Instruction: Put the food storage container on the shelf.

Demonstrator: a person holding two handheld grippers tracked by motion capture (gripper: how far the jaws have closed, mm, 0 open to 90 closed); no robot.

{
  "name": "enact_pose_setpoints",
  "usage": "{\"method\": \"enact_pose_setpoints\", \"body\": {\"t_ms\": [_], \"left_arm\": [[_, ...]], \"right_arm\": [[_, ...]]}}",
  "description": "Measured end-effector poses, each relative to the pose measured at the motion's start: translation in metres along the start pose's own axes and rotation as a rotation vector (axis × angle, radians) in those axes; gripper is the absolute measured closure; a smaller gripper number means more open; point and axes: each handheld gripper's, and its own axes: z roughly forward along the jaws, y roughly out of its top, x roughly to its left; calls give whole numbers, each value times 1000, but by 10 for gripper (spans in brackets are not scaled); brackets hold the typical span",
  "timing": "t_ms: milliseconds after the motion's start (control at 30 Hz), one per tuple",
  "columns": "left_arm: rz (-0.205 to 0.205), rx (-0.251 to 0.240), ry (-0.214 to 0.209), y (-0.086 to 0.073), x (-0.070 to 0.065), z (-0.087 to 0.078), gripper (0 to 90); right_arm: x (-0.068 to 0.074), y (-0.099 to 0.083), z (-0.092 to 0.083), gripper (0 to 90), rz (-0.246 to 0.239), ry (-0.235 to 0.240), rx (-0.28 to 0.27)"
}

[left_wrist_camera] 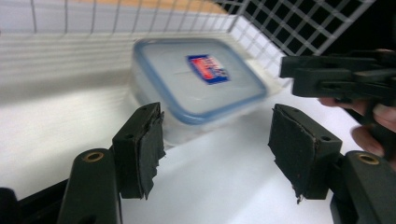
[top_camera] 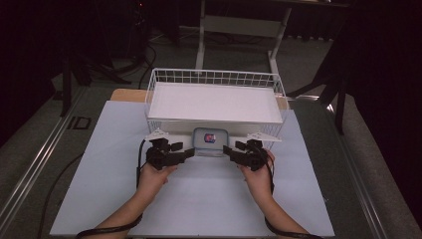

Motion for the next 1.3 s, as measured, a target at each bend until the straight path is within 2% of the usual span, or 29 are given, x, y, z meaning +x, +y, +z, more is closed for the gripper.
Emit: {"method": "enact_pose_setpoints", "body": {"t_ms": [67,100,167,233,300,400,500,600,667,833,900,1033,1100,1200,1300], "left_arm": [[27,-7,-49,-1,-5,-11,289],[39,-4,-50,-2,-8,-16,288],[38,-2,-71,-3,-11,-23,257],[64,2,-55,-5,-16,-30,178],[82,-13,-62,-8,-20,-36,158],[110,-28,-66,-16,-27,-44,69],[98,-19,-111,-25,-32,-51,51],[128,-24,-102,-35,-36,-57,33],[144,-36,-95,-41,-38,-61,33],[182,-58,-60,-55,-41,-73,33],[194,-60,-45,-60,-40,-76,33],[175,-95,-20,-67,-32,-79,33],[176,-103,1,-67,-30,-79,33],[203,-109,24,-68,-28,-79,33],[191,-124,8,-70,-27,-78,33]], "right_arm": [[5,1,-6,392,-6,15,-9],[8,1,-9,392,-3,24,-10],[12,1,-12,392,-4,40,-12],[17,0,-13,402,-10,53,-8],[21,-2,-12,423,-7,66,-1],[25,-7,-8,429,-10,87,14],[27,-14,-3,431,1,133,24],[29,-18,2,443,-15,140,34],[30,-20,3,487,-23,127,38],[30,-22,6,655,-42,102,45],[31,-23,8,695,-51,93,48],[30,-24,15,813,-50,90,69],[30,-24,19,899,-55,80,74],[32,-25,27,900,-70,56,97],[32,-25,33,900,-63,52,103]]}}
